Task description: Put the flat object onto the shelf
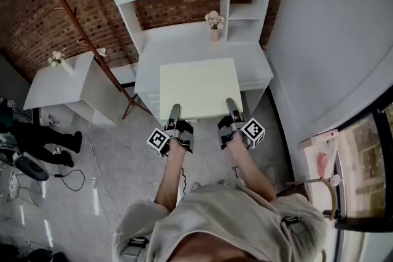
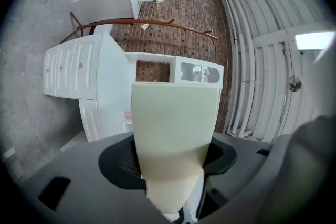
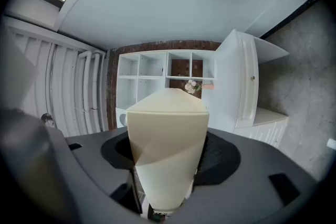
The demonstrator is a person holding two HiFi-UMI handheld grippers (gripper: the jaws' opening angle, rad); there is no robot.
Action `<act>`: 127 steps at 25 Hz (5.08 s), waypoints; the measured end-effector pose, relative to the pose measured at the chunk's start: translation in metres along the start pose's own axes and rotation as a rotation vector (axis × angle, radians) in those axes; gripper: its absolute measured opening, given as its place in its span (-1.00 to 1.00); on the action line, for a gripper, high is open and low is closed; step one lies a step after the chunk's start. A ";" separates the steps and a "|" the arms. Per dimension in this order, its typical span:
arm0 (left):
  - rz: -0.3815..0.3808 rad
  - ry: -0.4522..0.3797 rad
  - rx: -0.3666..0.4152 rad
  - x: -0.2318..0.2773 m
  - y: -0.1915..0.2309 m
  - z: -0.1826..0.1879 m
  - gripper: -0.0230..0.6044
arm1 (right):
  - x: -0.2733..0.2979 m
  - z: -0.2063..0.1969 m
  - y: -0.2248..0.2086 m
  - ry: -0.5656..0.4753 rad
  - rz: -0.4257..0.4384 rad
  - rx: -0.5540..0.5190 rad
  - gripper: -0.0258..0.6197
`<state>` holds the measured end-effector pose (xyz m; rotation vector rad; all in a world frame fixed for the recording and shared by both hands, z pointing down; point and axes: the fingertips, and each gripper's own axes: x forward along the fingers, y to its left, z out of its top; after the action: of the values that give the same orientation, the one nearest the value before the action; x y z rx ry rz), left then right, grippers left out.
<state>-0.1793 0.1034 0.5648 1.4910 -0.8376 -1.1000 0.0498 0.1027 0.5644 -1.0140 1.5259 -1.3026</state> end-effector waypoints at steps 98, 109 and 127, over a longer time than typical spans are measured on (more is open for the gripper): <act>-0.031 0.136 -0.042 0.302 0.063 0.118 -0.03 | 0.292 0.076 -0.028 -0.096 0.021 -0.055 -0.01; -0.035 0.110 -0.034 0.337 0.072 0.112 -0.02 | 0.320 0.102 -0.038 -0.069 0.030 -0.042 -0.01; -0.080 -0.041 0.052 0.423 0.069 0.063 -0.02 | 0.393 0.204 -0.044 0.082 0.122 -0.008 -0.01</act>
<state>-0.0951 -0.3207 0.5446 1.5609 -0.8464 -1.1793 0.1299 -0.3348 0.5508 -0.8675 1.6305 -1.2662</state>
